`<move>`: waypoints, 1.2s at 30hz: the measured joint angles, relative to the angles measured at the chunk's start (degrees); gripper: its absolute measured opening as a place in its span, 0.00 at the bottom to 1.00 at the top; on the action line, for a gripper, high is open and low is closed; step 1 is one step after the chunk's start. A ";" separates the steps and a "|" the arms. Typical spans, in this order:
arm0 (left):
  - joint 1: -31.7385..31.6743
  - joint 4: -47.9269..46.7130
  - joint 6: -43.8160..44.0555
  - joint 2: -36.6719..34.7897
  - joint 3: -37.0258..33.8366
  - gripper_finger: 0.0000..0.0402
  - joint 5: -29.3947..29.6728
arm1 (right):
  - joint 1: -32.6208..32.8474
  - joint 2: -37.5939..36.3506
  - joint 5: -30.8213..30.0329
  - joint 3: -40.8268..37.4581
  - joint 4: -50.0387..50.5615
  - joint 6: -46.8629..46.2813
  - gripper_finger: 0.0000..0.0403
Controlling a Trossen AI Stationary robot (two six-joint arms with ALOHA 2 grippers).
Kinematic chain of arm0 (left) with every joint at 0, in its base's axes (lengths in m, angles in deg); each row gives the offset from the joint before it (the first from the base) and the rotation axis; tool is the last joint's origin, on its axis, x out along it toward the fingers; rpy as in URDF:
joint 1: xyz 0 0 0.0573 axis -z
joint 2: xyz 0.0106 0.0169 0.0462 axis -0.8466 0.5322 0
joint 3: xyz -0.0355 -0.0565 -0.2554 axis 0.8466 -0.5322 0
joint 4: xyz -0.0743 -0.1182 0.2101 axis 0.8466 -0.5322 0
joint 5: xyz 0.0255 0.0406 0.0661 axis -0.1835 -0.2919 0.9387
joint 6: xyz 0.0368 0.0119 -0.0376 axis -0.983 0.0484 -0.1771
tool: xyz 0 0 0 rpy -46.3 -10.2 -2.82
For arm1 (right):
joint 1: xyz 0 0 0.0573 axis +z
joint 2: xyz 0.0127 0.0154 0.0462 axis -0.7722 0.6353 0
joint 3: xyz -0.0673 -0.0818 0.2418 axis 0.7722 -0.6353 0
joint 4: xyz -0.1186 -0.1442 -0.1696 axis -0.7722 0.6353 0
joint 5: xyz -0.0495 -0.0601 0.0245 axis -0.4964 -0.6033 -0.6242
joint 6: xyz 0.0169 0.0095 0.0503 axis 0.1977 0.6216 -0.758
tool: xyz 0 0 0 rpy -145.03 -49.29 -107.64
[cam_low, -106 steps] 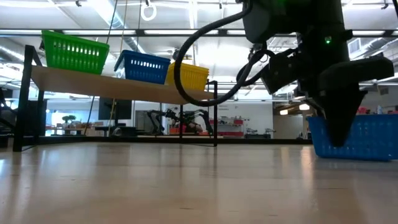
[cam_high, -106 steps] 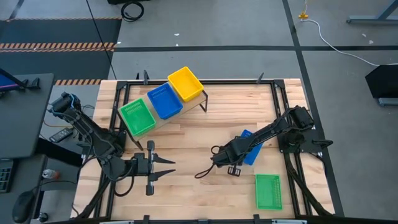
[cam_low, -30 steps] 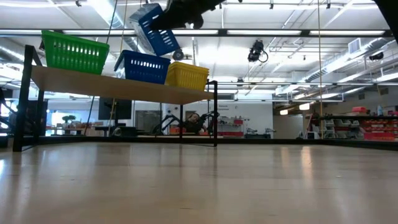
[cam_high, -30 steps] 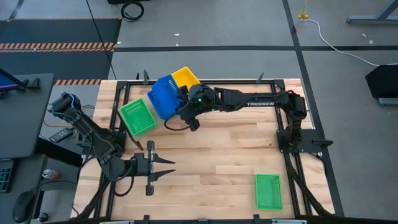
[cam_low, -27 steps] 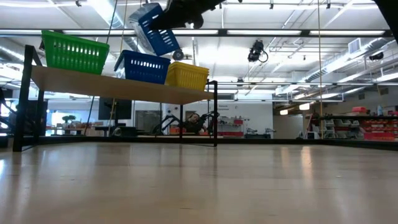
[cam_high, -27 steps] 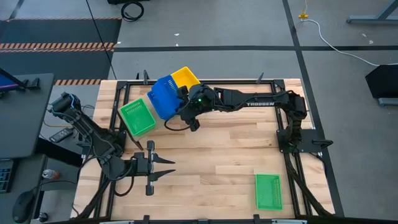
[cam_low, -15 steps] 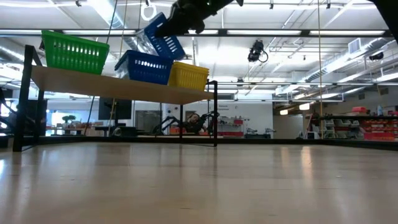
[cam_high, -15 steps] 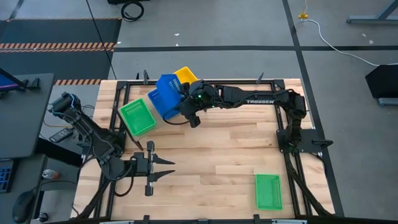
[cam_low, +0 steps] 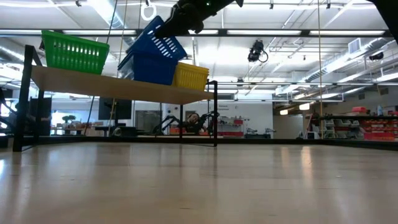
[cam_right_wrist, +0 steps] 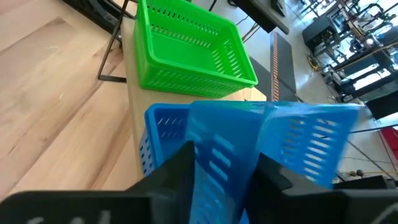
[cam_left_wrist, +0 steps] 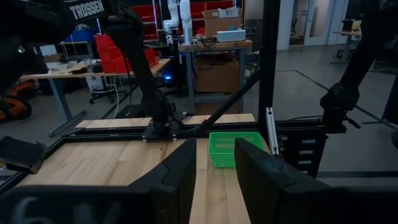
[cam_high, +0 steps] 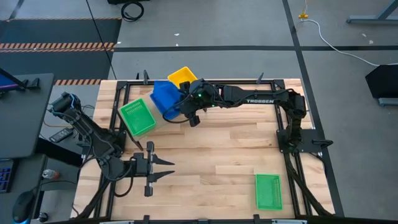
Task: Stack baskets on shelf by color
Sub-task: Stack the blue basket on top of the blue baskets on the shelf, then stack the green basket on top of the green baskets on the shelf
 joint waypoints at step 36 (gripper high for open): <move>-0.15 -0.02 -3.16 0.00 0.00 0.29 0.02 | 7.67 -0.04 -19.98 0.00 22.94 -18.21 0.46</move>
